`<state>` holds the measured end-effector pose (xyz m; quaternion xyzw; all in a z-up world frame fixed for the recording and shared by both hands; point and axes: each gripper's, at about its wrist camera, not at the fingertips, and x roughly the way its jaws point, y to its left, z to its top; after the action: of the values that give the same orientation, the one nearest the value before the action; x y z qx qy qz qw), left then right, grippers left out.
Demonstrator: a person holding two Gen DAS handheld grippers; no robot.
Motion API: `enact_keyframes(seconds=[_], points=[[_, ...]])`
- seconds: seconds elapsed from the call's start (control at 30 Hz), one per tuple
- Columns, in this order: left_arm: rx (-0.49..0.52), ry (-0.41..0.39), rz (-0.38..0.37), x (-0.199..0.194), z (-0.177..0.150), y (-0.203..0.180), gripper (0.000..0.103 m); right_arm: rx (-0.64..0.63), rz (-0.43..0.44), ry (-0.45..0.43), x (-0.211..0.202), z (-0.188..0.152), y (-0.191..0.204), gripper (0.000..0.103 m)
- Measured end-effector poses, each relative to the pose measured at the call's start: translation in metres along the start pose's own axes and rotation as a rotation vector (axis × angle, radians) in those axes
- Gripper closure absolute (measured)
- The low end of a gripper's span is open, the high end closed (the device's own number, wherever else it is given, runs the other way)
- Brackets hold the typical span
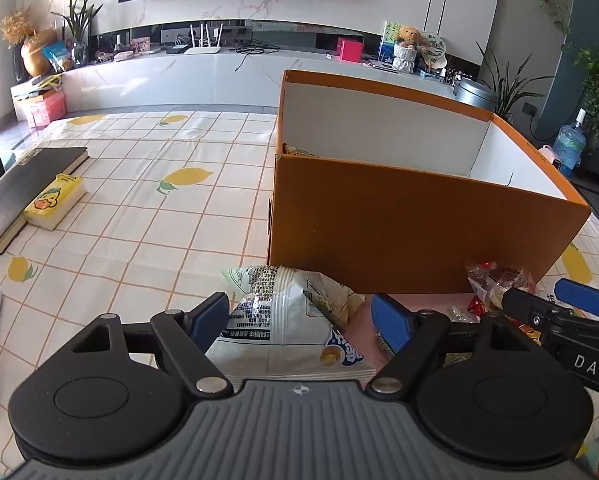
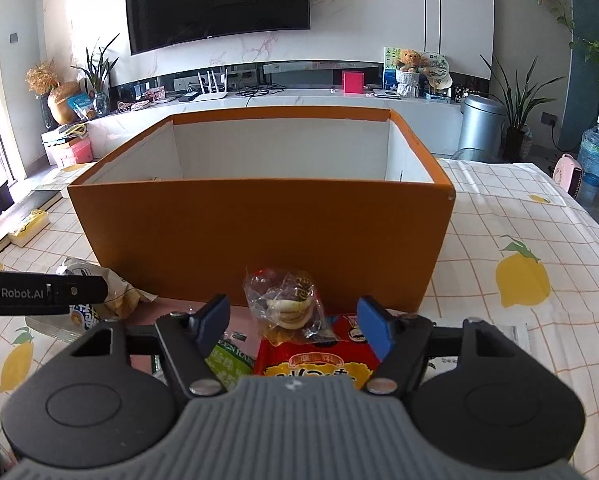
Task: Organize snacks
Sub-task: 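Grasp the white chip bag with left tool while right tool grasps the wrapped bun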
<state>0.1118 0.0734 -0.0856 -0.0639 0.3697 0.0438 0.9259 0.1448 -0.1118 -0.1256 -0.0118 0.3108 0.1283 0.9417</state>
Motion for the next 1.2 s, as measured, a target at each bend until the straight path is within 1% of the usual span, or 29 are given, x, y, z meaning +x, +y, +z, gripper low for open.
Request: enact_keyframes(seconds=[0.1,0.13,0.17,0.23,0.3,0.4,0.47,0.6,0.87,0.93,1.2], points=[[0.037,-0.007,0.018,0.004,-0.002,-0.001,0.015,-0.014,-0.006,-0.001,0.008,0.002,0.003,0.036],[0.044,0.000,0.022,0.006,-0.003,-0.001,0.021,-0.014,-0.005,0.002,0.011,0.002,0.003,0.037],[0.047,0.008,0.025,0.008,-0.004,-0.001,0.025,-0.014,-0.003,0.004,0.013,0.002,0.003,0.038],[0.044,0.016,0.006,0.011,-0.006,0.000,0.027,-0.015,-0.002,0.013,0.016,0.000,0.003,0.043],[0.057,0.011,0.003,0.012,-0.008,-0.002,0.029,-0.015,-0.004,0.020,0.018,-0.001,0.002,0.047],[0.092,0.003,0.002,0.011,-0.010,-0.009,0.036,-0.006,-0.001,0.032,0.021,-0.002,0.001,0.054],[0.109,0.001,-0.001,0.011,-0.012,-0.013,0.041,0.001,0.003,0.032,0.022,-0.002,0.000,0.054],[0.135,-0.006,0.000,0.010,-0.015,-0.017,0.045,-0.007,0.002,0.031,0.022,-0.004,0.002,0.056],[0.127,-0.016,-0.001,0.007,-0.015,-0.016,0.053,-0.020,-0.001,0.021,0.019,-0.006,0.005,0.061],[0.129,-0.030,0.003,0.003,-0.015,-0.016,0.054,-0.015,-0.004,0.010,0.017,-0.006,0.004,0.062],[0.128,-0.043,-0.003,-0.010,-0.016,-0.016,0.055,-0.011,-0.009,-0.030,0.005,-0.007,0.002,0.063]])
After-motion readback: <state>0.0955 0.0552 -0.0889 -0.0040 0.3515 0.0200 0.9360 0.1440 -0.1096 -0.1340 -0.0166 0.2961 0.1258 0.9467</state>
